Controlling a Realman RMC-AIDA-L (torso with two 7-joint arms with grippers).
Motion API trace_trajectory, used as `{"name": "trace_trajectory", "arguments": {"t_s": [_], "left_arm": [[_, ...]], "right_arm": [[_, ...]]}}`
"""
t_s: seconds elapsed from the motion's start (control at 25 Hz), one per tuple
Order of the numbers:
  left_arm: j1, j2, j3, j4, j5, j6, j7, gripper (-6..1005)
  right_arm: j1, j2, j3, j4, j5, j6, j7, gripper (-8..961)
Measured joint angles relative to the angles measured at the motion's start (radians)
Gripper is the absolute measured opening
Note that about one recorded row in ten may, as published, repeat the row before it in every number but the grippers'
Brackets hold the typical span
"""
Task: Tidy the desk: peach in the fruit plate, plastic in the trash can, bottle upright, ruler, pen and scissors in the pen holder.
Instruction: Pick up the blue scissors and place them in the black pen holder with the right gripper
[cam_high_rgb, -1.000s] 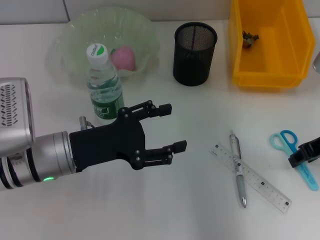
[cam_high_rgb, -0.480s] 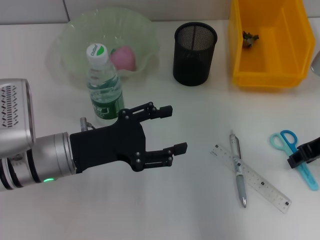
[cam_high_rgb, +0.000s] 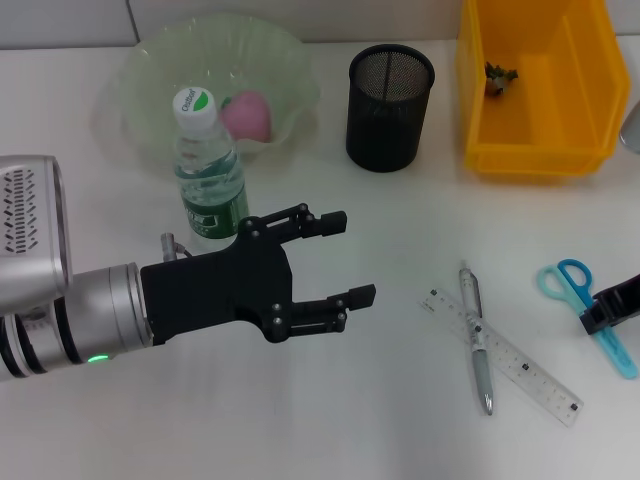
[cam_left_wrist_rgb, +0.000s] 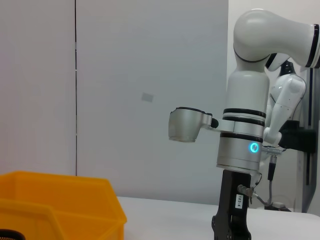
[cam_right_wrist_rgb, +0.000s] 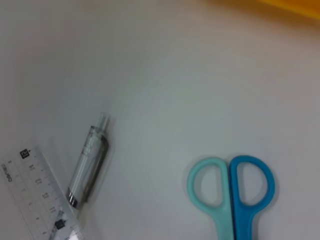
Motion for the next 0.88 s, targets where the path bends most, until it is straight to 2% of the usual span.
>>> {"name": "trace_trajectory", "arguments": {"t_s": [0.16, 0.32, 0.4, 0.44, 0.52, 0.6, 0.64, 0.68, 0.8, 0.84, 0.88], "left_arm": [[0.003, 0.000, 0.000, 0.005, 0.000, 0.000, 0.000, 798], [0.004, 0.000, 0.000, 0.006, 0.000, 0.000, 0.000, 798], [0.005, 0.000, 0.000, 0.006, 0.000, 0.000, 0.000, 798], [0.005, 0.000, 0.000, 0.005, 0.000, 0.000, 0.000, 798], [0.005, 0.000, 0.001, 0.004, 0.000, 0.000, 0.000, 798], [0.006, 0.000, 0.001, 0.003, -0.001, 0.000, 0.000, 798], [0.006, 0.000, 0.001, 0.001, -0.001, -0.001, 0.000, 798], [0.004, 0.000, 0.002, -0.001, -0.001, -0.002, 0.000, 798], [0.002, 0.000, 0.008, -0.002, -0.001, -0.006, 0.000, 798], [0.002, 0.000, 0.011, -0.002, -0.001, -0.007, 0.000, 798], [0.002, 0.000, 0.011, -0.002, -0.001, -0.007, 0.000, 798]], "right_arm": [[-0.013, 0.000, 0.005, -0.029, 0.019, -0.001, -0.010, 204], [-0.062, -0.002, 0.023, -0.150, 0.111, -0.008, -0.030, 198], [-0.084, -0.001, 0.056, -0.222, 0.130, -0.008, -0.045, 198], [-0.108, 0.002, 0.108, -0.292, 0.169, 0.008, -0.077, 198], [-0.122, 0.003, 0.134, -0.314, 0.215, 0.029, -0.107, 197], [-0.150, 0.003, 0.192, -0.338, 0.345, 0.098, -0.188, 197], [-0.179, 0.003, 0.243, -0.311, 0.549, 0.207, -0.326, 197], [-0.179, 0.003, 0.243, -0.311, 0.549, 0.207, -0.326, 198], [-0.198, -0.002, 0.269, -0.151, 0.915, 0.367, -0.652, 198], [-0.175, -0.004, 0.276, 0.025, 1.175, 0.421, -0.930, 198], [-0.175, -0.004, 0.276, 0.025, 1.175, 0.421, -0.930, 198]]}}
